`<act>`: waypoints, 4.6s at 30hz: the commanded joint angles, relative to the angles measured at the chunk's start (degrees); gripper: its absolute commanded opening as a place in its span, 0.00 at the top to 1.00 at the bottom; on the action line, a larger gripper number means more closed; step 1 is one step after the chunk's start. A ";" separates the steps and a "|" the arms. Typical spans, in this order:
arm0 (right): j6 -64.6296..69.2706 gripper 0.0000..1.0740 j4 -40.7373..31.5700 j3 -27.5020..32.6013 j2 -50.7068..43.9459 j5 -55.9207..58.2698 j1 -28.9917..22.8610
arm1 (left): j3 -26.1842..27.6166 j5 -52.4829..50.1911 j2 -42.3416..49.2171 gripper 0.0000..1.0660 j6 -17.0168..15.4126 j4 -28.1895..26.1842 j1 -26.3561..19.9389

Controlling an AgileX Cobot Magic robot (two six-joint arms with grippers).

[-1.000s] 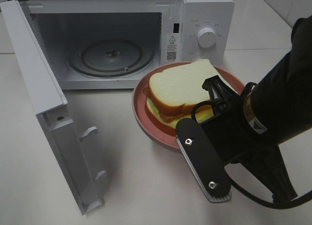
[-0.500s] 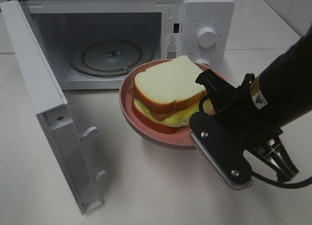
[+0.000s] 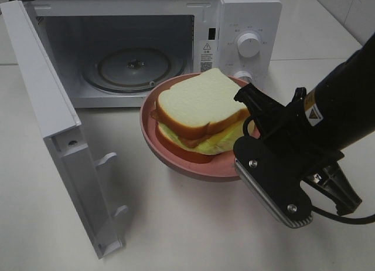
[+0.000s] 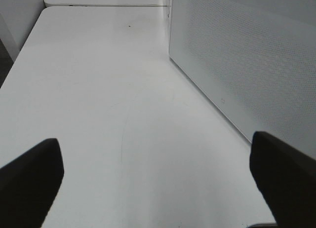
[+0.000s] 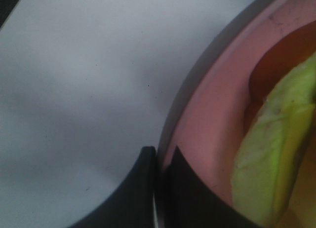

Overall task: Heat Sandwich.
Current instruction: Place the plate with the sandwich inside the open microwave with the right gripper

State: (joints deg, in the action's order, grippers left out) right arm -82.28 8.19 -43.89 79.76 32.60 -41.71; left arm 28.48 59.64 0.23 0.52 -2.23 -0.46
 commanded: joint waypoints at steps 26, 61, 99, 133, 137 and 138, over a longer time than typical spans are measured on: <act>-6.07 1.00 -5.04 -12.43 11.86 -4.70 0.29 | -0.11 -0.34 1.49 0.09 0.11 -0.23 -0.06; -9.40 1.00 -7.45 -38.16 30.83 5.96 0.46 | -0.11 -0.34 1.49 0.09 0.11 -0.23 -0.06; 6.13 1.00 -2.46 -68.53 49.62 14.50 0.46 | -0.11 -0.34 1.49 0.09 0.11 -0.23 -0.06; 10.43 0.93 -1.03 -79.07 57.98 14.09 1.78 | -0.11 -0.34 1.49 0.09 0.11 -0.23 -0.06; 14.15 0.84 -0.92 -79.07 57.98 12.66 1.78 | -0.11 -0.34 1.49 0.09 0.11 -0.23 -0.06; 15.41 0.81 -0.63 -79.07 57.98 12.38 1.78 | -0.11 -0.34 1.49 0.09 0.11 -0.23 -0.06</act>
State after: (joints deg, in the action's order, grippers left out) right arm -70.47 7.05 -122.38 138.08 47.50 -39.94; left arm 28.48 59.64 0.23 0.52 -2.23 -0.46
